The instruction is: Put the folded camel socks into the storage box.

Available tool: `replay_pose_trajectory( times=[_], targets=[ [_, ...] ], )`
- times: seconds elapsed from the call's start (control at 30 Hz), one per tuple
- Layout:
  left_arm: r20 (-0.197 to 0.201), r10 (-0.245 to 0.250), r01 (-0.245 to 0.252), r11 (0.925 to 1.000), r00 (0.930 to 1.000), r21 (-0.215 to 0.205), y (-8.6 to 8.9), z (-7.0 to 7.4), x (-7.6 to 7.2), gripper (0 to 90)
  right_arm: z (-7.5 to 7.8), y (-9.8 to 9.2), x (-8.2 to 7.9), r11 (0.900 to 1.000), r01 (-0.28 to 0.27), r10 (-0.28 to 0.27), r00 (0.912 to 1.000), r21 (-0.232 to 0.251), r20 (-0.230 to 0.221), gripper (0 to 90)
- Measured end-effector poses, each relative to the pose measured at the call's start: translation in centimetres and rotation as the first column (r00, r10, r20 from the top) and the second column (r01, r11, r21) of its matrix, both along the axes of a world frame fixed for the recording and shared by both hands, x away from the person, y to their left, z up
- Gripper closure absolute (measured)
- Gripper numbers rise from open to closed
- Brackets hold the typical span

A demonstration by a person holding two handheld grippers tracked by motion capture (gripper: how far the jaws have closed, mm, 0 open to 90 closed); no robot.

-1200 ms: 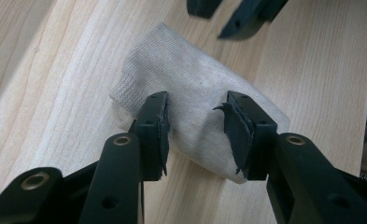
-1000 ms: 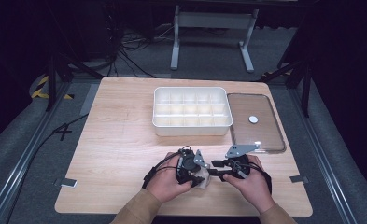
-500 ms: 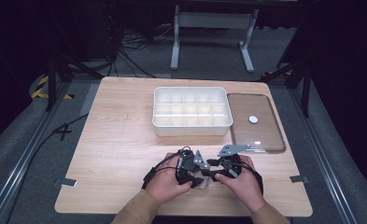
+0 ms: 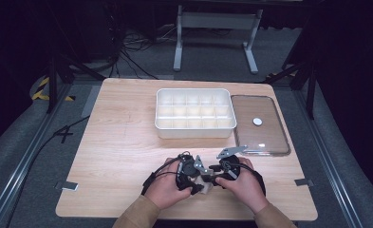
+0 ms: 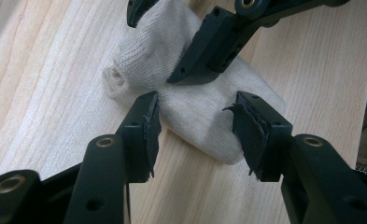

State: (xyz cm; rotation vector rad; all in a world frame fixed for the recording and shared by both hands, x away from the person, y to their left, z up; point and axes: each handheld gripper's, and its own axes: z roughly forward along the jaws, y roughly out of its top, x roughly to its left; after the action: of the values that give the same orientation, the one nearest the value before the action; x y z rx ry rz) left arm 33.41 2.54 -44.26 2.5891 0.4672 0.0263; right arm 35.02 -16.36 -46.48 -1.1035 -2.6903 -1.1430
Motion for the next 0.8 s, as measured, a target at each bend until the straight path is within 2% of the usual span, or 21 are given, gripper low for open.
replay_pose_trajectory(
  times=[0.1,0.23,0.27,0.5,0.57,0.67,0.8],
  targets=[
    [0.002,0.003,-0.003,1.0,1.0,-0.009,0.1,-0.1,0.0,50.4,0.0,0.2,0.1,1.0,-0.004,0.004,1.0,-0.006,-0.008,45.1],
    [0.002,0.019,-0.019,0.9998,0.9998,-0.009,0.4,-0.2,-0.1,49.4,-0.2,0.4,0.3,1.0,0.0,0.001,0.9991,0.011,-0.043,45.6],
    [-0.001,0.022,-0.022,0.9995,0.9997,-0.02,0.5,-0.4,-0.1,49.4,-0.3,0.4,0.4,1.0,-0.004,0.005,0.9989,0.015,-0.046,47.1],
    [-0.008,0.04,-0.04,0.9991,0.9992,-0.015,0.8,-0.4,-0.4,49.3,-0.5,0.5,0.5,0.998,-0.025,0.03,0.9948,0.061,-0.097,58.2],
    [0.008,0.032,-0.032,0.9992,0.9995,-0.024,0.8,-0.4,-0.4,49.2,-0.6,0.4,0.6,0.996,-0.03,0.039,0.993,0.078,-0.112,64.1],
    [0.018,0.029,-0.029,0.9993,0.9994,-0.026,1.0,-0.2,-0.5,48.1,-0.3,0.4,0.4,0.996,-0.047,0.054,0.9937,0.081,-0.097,72.3],
    [0.02,0.043,-0.042,0.9987,0.9989,-0.03,1.7,0.3,-0.2,47.2,-0.1,0.5,0.2,0.995,-0.066,0.074,0.993,0.077,-0.093,74.8]
  ],
)
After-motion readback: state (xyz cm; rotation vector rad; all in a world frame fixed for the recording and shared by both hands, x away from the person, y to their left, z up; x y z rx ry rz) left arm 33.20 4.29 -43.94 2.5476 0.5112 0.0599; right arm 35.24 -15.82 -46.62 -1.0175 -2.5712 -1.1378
